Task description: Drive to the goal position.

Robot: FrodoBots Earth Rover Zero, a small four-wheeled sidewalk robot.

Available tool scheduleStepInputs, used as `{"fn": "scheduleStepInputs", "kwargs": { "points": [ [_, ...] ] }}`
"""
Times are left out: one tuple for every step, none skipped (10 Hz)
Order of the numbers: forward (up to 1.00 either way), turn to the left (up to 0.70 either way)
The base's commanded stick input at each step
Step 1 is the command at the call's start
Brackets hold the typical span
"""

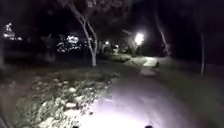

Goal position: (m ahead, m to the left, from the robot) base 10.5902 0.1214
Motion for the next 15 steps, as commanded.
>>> {"fn": "scheduleStepInputs", "kwargs": {
  "points": [
    [0.70, 0.00],
    [0.70, 0.00],
    [0.70, 0.00],
    [0.70, 0.00],
    [0.70, 0.00],
    [0.70, 0.00],
    [0.70, 0.00],
    [0.70, 0.00],
    [0.70, 0.00],
    [0.70, 0.00],
    [0.70, -0.08],
    [0.70, -0.35],
    [0.70, -0.35],
    [0.70, -0.35],
    [0.70, -0.35]
  ]
}}
